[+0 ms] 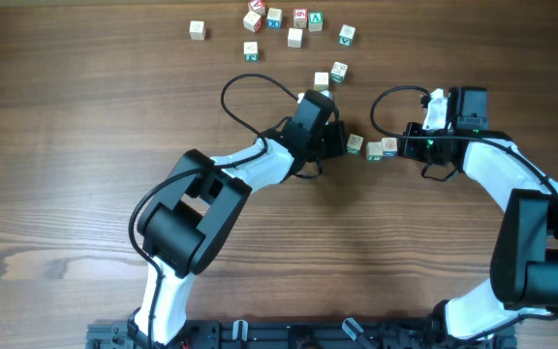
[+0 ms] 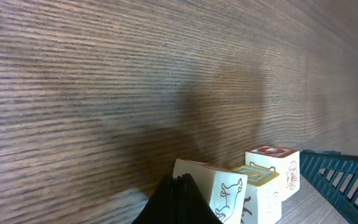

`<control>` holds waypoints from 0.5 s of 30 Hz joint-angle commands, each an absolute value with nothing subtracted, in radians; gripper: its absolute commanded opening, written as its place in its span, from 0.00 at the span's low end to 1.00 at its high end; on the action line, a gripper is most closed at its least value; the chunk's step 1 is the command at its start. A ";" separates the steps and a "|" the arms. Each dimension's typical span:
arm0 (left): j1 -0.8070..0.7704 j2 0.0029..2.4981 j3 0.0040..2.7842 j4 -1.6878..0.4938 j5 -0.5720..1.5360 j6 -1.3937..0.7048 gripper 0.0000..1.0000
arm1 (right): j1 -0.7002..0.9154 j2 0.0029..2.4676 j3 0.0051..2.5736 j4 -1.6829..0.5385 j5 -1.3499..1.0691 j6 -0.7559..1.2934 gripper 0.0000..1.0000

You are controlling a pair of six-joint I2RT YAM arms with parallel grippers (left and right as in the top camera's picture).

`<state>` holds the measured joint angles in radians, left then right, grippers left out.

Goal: Form a horizontal line
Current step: 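Hold both grippers against the row ends to align the blocks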

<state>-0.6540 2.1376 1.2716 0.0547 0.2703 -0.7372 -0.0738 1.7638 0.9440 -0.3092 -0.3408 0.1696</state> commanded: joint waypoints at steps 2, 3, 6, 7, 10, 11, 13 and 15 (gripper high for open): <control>-0.669 2.157 1.274 0.048 0.304 -0.711 0.04 | -0.072 1.779 0.941 -0.310 -0.368 0.154 0.04; -0.673 2.157 1.274 0.048 0.307 -0.710 0.04 | -0.072 1.779 0.941 -0.310 -0.368 0.153 0.04; -0.684 2.157 1.274 0.049 0.307 -0.710 0.04 | -0.072 1.779 0.941 -0.309 -0.368 0.154 0.04; -0.689 2.157 1.274 0.049 0.307 -0.710 0.04 | -0.072 1.779 0.941 -0.308 -0.368 0.153 0.04; -0.694 2.157 1.274 0.049 0.307 -0.710 0.04 | -0.072 1.779 0.941 -0.307 -0.368 0.154 0.04; -0.694 2.157 1.274 0.049 0.307 -0.710 0.04 | -0.072 1.779 0.941 -0.308 -0.368 0.154 0.04; -0.694 2.157 1.274 0.049 0.307 -0.710 0.04 | -0.072 1.779 0.941 -0.307 -0.368 0.154 0.04; -0.694 2.157 1.274 0.049 0.307 -0.710 0.04 | -0.072 1.779 0.941 -0.307 -0.368 0.154 0.04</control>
<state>-0.6876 2.1376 1.2716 0.0479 0.2867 -0.7345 -0.0753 1.7638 0.9440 -0.3088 -0.3405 0.1696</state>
